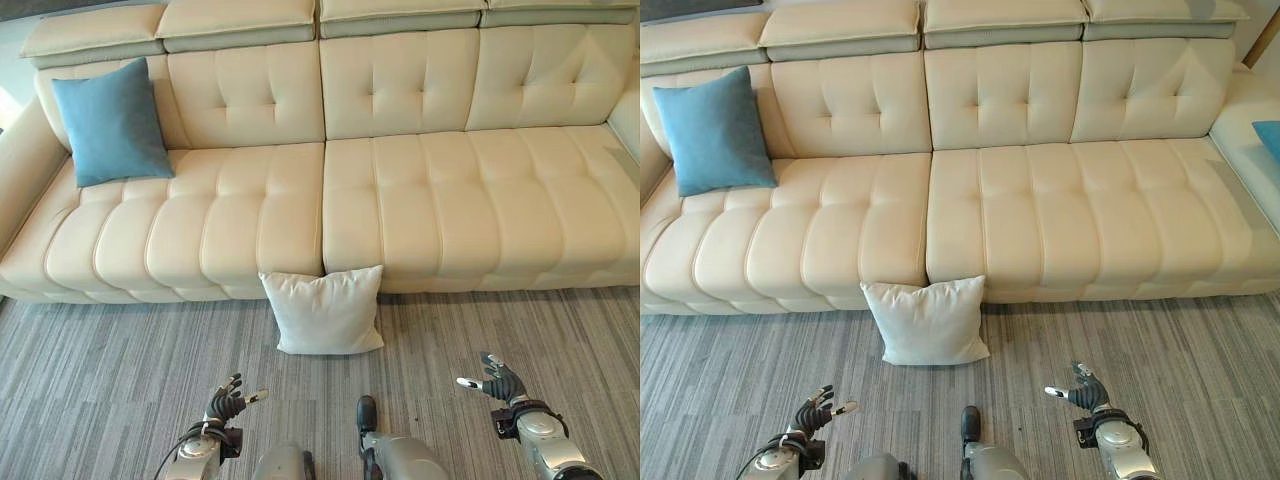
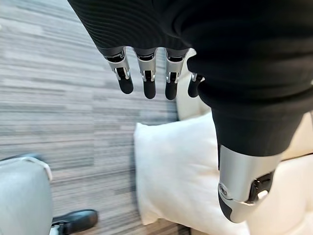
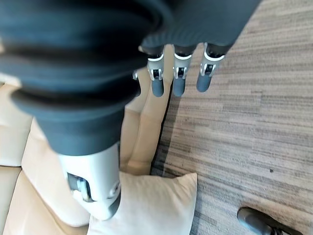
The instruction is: Pick up all the scattered cushions and arrange them neatly on the sofa.
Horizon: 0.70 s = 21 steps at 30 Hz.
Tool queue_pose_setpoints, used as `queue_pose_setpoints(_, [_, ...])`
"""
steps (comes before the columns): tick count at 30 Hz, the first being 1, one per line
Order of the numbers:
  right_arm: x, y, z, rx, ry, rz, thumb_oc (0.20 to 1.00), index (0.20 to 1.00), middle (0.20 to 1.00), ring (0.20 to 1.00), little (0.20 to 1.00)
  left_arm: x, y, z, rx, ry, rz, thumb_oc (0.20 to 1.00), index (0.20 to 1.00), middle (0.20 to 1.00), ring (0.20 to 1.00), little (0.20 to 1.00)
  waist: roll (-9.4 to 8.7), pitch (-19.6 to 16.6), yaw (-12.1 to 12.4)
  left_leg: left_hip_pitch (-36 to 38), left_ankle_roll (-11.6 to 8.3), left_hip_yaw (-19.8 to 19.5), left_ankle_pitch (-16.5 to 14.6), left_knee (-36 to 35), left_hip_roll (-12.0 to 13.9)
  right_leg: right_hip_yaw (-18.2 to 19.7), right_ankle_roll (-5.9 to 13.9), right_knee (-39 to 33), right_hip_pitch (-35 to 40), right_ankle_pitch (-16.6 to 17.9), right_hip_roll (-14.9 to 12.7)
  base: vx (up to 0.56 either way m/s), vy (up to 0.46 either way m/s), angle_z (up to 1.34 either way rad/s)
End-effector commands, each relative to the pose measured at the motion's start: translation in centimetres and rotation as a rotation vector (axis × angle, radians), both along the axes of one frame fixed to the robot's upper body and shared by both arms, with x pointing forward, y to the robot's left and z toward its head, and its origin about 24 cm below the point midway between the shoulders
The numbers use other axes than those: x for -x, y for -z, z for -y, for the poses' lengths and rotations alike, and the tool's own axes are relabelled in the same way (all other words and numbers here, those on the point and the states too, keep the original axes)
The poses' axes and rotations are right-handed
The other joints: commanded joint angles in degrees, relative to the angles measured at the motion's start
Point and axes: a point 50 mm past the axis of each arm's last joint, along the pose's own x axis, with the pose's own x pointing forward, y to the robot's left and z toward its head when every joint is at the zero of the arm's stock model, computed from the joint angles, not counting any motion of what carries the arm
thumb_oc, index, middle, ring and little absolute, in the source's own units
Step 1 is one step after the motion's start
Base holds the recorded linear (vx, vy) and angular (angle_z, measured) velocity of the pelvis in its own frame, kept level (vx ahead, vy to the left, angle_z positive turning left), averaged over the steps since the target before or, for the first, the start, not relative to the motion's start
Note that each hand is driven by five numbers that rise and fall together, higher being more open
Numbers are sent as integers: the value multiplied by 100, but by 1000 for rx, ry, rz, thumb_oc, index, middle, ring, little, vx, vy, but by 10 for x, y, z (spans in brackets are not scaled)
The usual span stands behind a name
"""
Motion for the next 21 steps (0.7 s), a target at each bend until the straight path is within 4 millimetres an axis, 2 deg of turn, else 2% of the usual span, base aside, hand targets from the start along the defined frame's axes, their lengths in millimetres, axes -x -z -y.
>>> queue_pose_setpoints(1, [5,-7,20,65,20,6,1000,1000,1000,1000,1000,-8,-9,-5,-44,55,48,1000,1000,1000,1000,1000,-37,23,114,-253,309,211,700,-412,31,94,853,634,-57,-597,-385,180,26,-8])
queue_pose_setpoints(3, [6,-5,20,69,26,-7,1000,1000,1000,1000,1000,-7,-9,-6,-49,47,42,1000,1000,1000,1000,1000,-6,37,187,-346,202,104,1038,-811,88,145,858,639,131,-708,-281,258,70,-31])
queue_pose_setpoints(5, [11,-1,19,65,26,-30,1000,1000,1000,1000,1000,-3,-6,-8,-52,44,19,1000,1000,1000,1000,1000,14,-3,182,-232,194,111,1049,-934,138,192,867,726,216,-803,-249,261,120,-25])
queue_pose_setpoints(7, [18,4,17,54,33,-46,1000,1000,1000,1000,1000,3,-3,-9,-56,49,-4,1000,1000,1000,1000,1000,30,-107,153,-55,224,167,1012,-1049,143,220,906,821,278,-857,-283,233,138,-17])
queue_pose_setpoints(9, [22,7,16,47,40,-63,1000,1000,1000,1000,1000,2,-4,-11,-65,64,-8,1000,1000,1000,1000,1000,16,-211,127,146,331,187,844,-1068,23,327,987,952,314,-864,-393,257,236,-9])
queue_pose_setpoints(12, [21,9,11,38,26,-63,1000,1000,1000,1000,1000,-1,-6,-13,-74,71,4,1000,1000,1000,1000,1000,1,-246,155,289,448,265,676,-1133,-61,365,1093,1093,269,-851,-492,136,215,-10])
queue_pose_setpoints(13, [18,8,7,32,14,-57,1000,1000,1000,1000,1000,-2,-8,-16,-84,70,8,1000,1000,1000,1000,1000,-12,-234,172,360,522,287,604,-1153,-109,402,1165,1305,166,-748,-539,79,287,-4])
queue_pose_setpoints(14, [9,7,-2,16,-17,-38,1000,1000,1000,1000,1000,-8,-13,-22,-106,56,29,1000,1000,1000,1000,1000,-29,-153,195,421,630,325,534,-1183,-160,477,1310,1842,-199,-428,-619,36,209,-6])
queue_pose_setpoints(16, [3,5,-8,8,-37,-22,1000,1000,1000,1000,1000,-10,-16,-27,-117,44,41,1000,1000,1000,1000,1000,-33,-106,218,452,674,348,520,-1213,-178,517,1353,2079,-377,-322,-640,13,146,-40])
queue_pose_setpoints(17, [-1,4,-12,3,-53,-13,1000,1000,1000,1000,1000,-12,-18,-29,-122,39,48,1000,1000,1000,1000,1000,-26,-67,231,470,699,340,509,-1216,-182,515,1362,2284,-520,-269,-632,67,179,-46])
queue_pose_setpoints(18, [-5,2,-16,12,-91,0,1000,1000,1000,1000,1000,-14,-21,-32,-122,25,65,1000,1000,1000,1000,1000,-4,-8,242,538,734,265,483,-1232,-234,516,1316,2460,-726,-371,-466,99,145,-13])
queue_pose_setpoints(19, [-7,0,-16,19,-103,7,1000,1000,1000,1000,1000,-13,-22,-34,-124,15,70,1000,1000,1000,1000,1000,2,10,229,595,744,222,471,-1264,-286,524,1277,2423,-825,-442,-340,126,119,3])
queue_pose_setpoints(21, [-8,-2,-15,25,-107,16,1000,1000,1000,1000,1000,-13,-23,-37,-129,7,73,1000,1000,1000,1000,1000,2,41,207,646,750,193,450,-1294,-338,476,1245,2284,-865,-522,-282,64,32,9])
